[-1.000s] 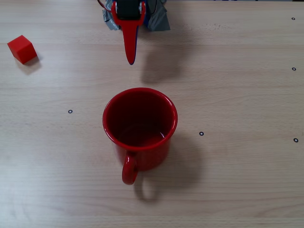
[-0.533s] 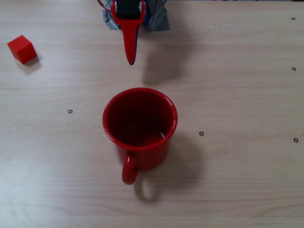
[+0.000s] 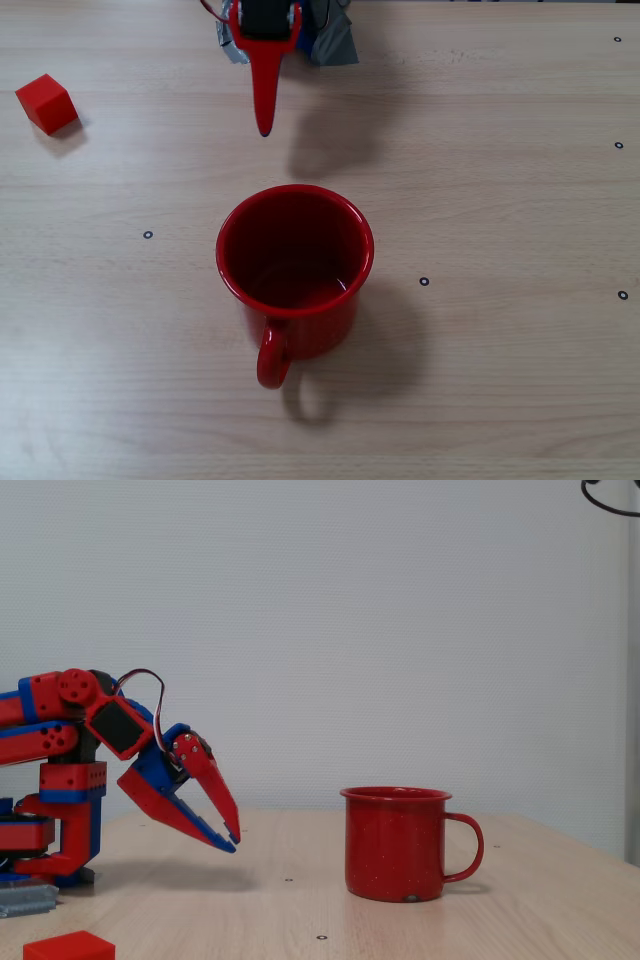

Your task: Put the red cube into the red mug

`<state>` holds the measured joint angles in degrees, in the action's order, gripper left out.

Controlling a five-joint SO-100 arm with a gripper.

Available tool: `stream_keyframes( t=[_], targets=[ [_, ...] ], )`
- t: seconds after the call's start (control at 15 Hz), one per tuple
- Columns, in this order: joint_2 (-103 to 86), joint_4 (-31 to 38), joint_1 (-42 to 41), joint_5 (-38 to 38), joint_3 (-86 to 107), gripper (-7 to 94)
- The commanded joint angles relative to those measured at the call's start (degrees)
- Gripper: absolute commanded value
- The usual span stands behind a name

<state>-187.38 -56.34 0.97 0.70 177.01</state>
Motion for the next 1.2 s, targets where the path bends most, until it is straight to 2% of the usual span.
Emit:
stream_keyframes(
  t=[0.0, 0.2, 0.47, 0.73, 0.93, 1.13],
  targets=[
    [6.2, -3.0, 2.6, 2.5, -7.8, 0],
    [21.1, -9.7, 5.6, 1.1, -24.3, 0],
    [41.8, -21.9, 10.8, -1.7, -48.5, 0],
    [50.4, -29.5, 15.9, -3.4, -63.8, 0],
    [57.7, -33.3, 23.5, -5.5, -75.4, 0],
    [66.0, -40.3, 30.7, -2.7, -85.7, 0]
  ],
)
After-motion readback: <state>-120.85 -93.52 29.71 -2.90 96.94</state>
